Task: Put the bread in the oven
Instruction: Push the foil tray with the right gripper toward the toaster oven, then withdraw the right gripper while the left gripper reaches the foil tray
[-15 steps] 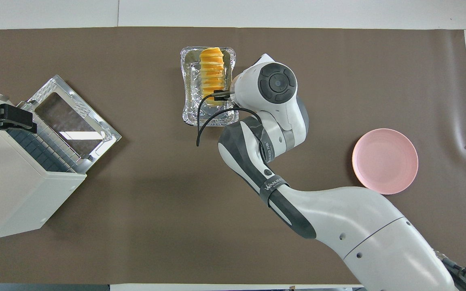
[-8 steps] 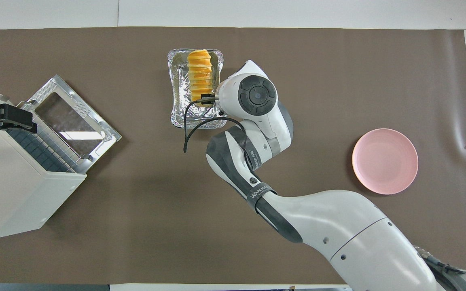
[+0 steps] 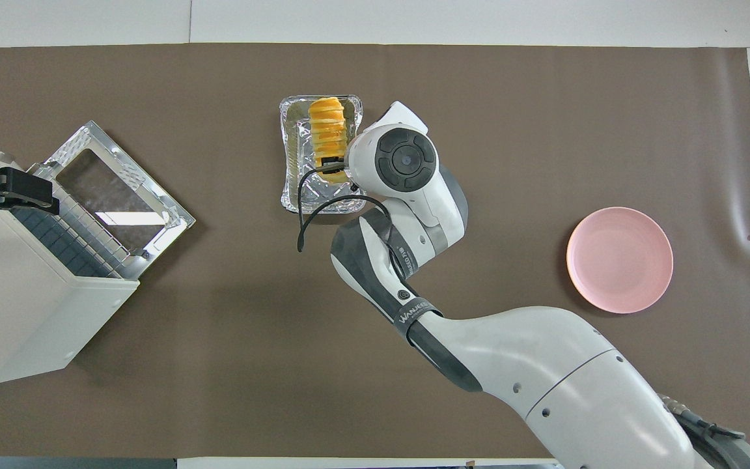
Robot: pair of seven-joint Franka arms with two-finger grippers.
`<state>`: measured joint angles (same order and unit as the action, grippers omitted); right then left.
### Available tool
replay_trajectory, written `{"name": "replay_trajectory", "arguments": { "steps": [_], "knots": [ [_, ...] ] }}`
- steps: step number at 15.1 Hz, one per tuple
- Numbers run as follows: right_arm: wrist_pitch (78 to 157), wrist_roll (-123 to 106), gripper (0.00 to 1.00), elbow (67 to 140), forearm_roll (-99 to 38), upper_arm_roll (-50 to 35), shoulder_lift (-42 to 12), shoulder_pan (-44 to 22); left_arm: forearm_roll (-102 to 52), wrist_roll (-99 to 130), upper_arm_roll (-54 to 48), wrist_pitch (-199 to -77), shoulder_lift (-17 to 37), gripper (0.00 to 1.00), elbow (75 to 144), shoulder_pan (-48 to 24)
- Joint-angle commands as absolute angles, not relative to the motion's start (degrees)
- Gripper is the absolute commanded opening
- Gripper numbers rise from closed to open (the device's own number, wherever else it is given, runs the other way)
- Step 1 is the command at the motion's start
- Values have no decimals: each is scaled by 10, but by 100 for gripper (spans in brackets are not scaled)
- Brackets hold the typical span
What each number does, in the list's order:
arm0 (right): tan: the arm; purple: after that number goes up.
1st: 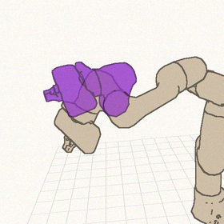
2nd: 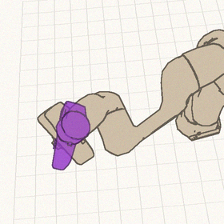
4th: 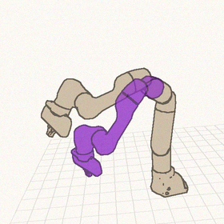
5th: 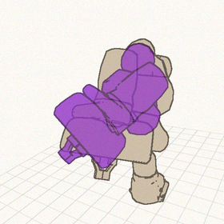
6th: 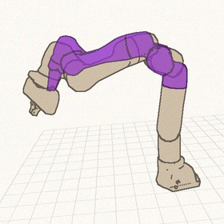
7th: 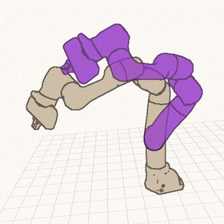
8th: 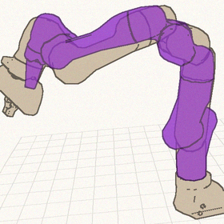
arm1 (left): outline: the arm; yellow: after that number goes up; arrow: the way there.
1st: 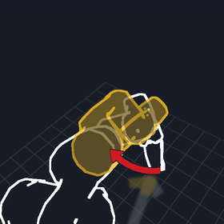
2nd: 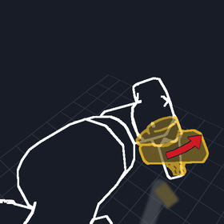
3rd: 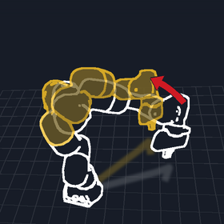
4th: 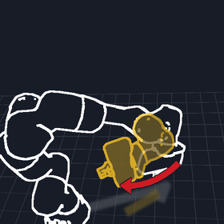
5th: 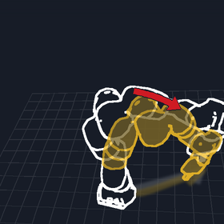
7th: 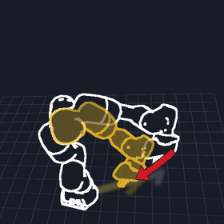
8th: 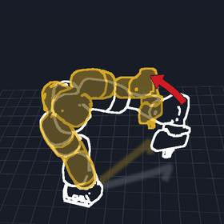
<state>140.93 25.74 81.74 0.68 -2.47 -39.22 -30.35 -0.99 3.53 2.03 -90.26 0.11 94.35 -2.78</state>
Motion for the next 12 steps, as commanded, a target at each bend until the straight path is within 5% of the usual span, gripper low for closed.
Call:
{"name": "replay_trajectory", "arguments": {
  "steps": [1, 12],
  "knots": [
    [1401, 273, 100, 817, 30, -24, -388, -302, -1, 33, 24, -899, -12, 100, 954, -33],
    [1232, 65, 100, 850, 28, -24, -239, -145, -1, 35, 15, -895, -12, 100, 954, -39]
  ]
}}
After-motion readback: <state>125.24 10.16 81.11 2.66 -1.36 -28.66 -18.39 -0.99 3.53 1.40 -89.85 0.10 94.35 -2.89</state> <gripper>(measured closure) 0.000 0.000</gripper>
